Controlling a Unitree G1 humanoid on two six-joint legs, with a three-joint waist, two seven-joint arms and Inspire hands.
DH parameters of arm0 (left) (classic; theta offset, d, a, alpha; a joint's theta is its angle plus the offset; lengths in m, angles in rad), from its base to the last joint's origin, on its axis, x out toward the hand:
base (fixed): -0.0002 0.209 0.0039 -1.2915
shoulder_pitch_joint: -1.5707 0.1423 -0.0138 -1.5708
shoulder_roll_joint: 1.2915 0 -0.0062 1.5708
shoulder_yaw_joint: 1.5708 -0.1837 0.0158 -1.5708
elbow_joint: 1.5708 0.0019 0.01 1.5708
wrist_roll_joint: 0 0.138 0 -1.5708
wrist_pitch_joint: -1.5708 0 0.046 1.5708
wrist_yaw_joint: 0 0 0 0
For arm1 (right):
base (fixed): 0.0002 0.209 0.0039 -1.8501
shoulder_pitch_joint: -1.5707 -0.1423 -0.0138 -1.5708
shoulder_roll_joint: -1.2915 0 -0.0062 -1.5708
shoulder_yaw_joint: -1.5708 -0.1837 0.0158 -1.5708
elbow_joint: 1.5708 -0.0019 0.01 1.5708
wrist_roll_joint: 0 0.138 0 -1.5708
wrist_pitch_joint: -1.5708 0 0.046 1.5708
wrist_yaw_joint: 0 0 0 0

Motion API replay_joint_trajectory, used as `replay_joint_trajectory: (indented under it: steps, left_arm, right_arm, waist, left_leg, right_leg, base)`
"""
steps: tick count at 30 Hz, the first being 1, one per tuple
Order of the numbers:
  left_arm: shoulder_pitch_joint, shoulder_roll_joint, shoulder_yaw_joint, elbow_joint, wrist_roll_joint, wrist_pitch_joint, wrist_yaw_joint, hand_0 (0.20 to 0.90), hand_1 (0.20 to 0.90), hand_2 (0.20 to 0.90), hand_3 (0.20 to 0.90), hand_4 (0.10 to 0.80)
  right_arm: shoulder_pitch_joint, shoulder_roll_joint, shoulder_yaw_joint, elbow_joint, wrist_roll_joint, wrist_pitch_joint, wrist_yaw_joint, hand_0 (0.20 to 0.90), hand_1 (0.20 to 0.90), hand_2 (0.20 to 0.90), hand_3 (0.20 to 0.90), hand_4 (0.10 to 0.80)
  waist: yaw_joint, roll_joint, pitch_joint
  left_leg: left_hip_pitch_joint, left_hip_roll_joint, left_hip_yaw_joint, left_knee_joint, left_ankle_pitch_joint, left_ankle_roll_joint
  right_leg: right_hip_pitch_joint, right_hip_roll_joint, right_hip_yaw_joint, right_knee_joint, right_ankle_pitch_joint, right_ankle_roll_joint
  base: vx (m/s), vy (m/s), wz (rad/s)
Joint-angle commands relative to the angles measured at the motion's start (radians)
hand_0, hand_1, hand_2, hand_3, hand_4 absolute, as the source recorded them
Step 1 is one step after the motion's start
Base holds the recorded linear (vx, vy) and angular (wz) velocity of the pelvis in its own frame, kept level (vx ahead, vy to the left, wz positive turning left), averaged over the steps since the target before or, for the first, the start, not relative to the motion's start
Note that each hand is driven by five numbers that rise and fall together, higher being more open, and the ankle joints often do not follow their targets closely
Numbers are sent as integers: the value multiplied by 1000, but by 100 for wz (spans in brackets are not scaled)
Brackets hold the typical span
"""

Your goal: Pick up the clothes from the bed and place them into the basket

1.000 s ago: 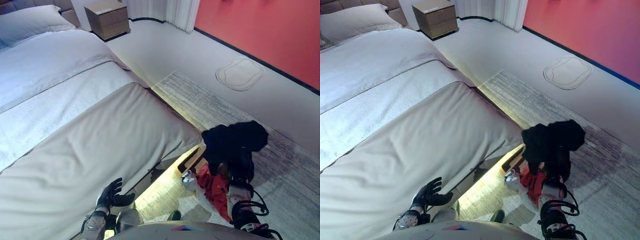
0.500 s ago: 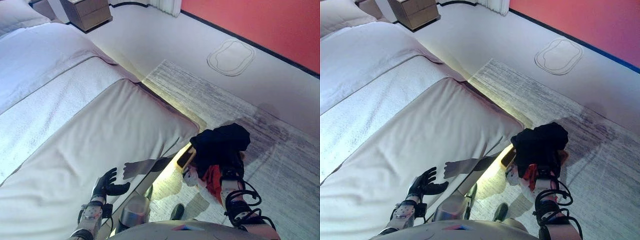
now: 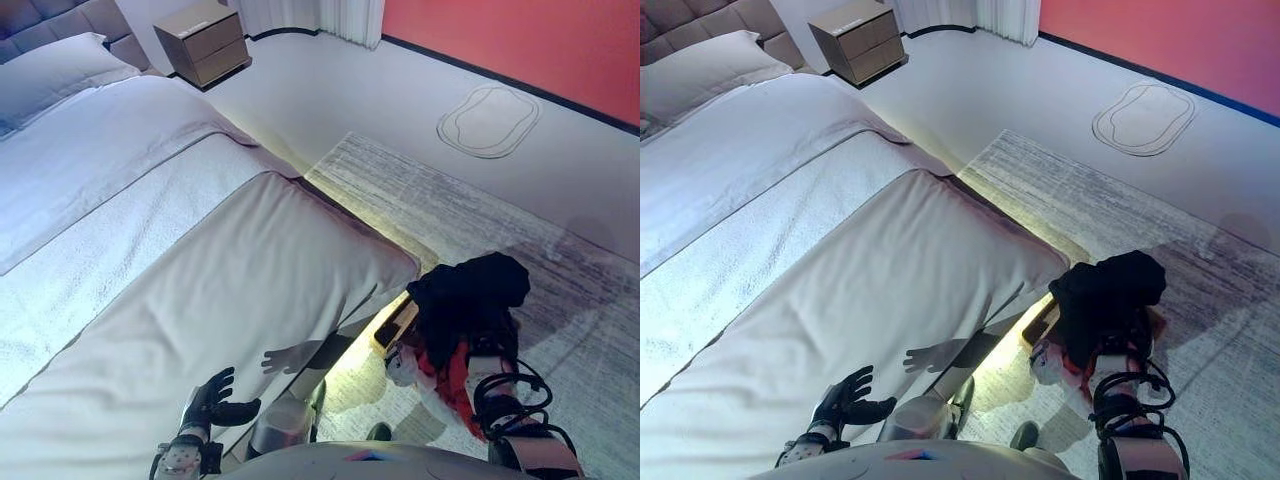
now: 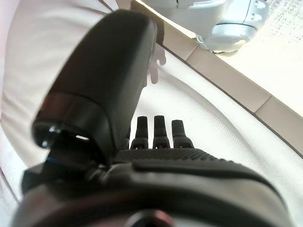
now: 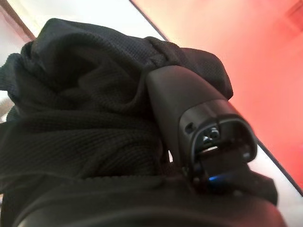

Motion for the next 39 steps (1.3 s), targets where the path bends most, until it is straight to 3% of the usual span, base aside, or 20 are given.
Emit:
replay_joint_trajectory:
  steps: [1,8,21,34,37,39]
  left_arm:
    - [-26,51,-75,41,5,-83,-8,900,900,900,900,800]
    - [-8,47,-87,28,26,-88,0,900,900,900,900,800]
    - [-19,41,-123,-6,-3,-69,-7,900,900,900,900,800]
    - [-19,38,-139,-19,-20,-58,-3,900,900,900,900,800]
    - [-20,38,-141,-22,-26,-55,-5,900,900,900,900,800]
    - [-19,40,-136,-22,-29,-53,-6,900,900,900,900,800]
  right_arm:
    - [-82,-131,-58,2,-150,-12,-156,300,300,300,200,100]
    - [-77,-169,-84,85,-214,-3,-235,300,300,300,200,100]
    - [-63,-249,-113,149,-259,93,-307,300,300,300,200,100]
    - [-58,-287,-135,134,-290,92,-272,300,300,300,200,100]
    - [-62,-293,-127,121,-299,92,-251,900,900,900,900,800]
    - [-63,-295,-122,108,-302,110,-209,900,900,900,900,800]
  waist:
    - [31,-12,-57]
    - [33,1,-44]
    - [-5,25,-33]
    - [-34,46,-40]
    - [-37,48,-41]
    - [-41,48,-43]
  left_leg:
    - [-103,9,-34,11,-4,-70]
    - [-95,13,-41,13,-2,-79]
    - [-84,16,-29,19,-8,-86]
    - [-66,16,-21,6,-7,-87]
    - [-59,17,-20,0,-7,-88]
    - [-53,18,-18,-4,-8,-88]
  right_leg:
    - [42,-103,-85,59,-5,58]
    - [44,-105,-93,75,-11,54]
    - [22,-110,-73,84,-12,48]
    - [8,-112,-62,82,-8,47]
    - [6,-112,-60,81,-8,47]
    - [4,-111,-58,81,-8,47]
  base:
    - [-15,-11,12]
    - [-1,-5,3]
    - [-11,1,0]
    - [-7,0,-1]
    - [0,0,0]
    - [0,0,0]
